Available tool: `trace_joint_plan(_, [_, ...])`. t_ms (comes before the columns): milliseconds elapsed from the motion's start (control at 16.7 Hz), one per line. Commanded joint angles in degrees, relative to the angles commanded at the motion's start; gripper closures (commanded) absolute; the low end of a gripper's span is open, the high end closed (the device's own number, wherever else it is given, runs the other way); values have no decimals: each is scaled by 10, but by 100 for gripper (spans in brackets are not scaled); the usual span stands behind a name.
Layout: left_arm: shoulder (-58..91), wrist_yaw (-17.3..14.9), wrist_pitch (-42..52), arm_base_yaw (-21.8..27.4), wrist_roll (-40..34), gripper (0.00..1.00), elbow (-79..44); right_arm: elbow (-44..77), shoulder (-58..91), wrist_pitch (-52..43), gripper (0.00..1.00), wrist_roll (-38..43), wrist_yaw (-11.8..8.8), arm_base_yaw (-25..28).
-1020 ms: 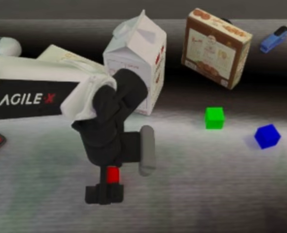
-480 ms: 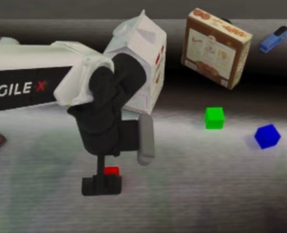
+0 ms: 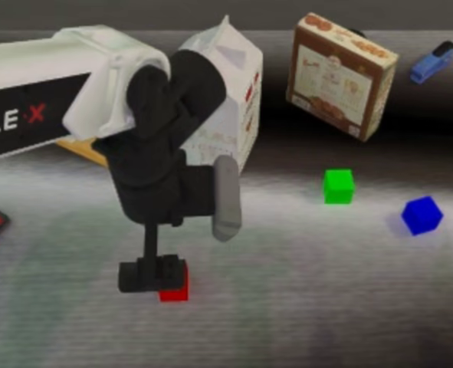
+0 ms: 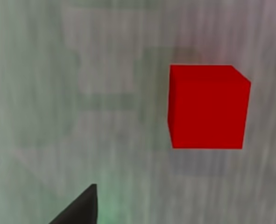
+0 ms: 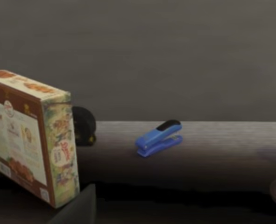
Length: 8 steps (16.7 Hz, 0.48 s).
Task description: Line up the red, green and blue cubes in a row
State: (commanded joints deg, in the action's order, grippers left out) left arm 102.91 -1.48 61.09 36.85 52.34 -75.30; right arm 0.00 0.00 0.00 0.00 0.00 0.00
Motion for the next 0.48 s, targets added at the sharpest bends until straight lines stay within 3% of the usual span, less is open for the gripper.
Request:
trace_joint_plan(240, [-28,2,-19,-14,-11,0,24,35,35,-24,0,8,-1,9])
trace_joint_plan(480, [-133,8,-81,-66,-58,0,108,162,164,-104,0,35,-2,37])
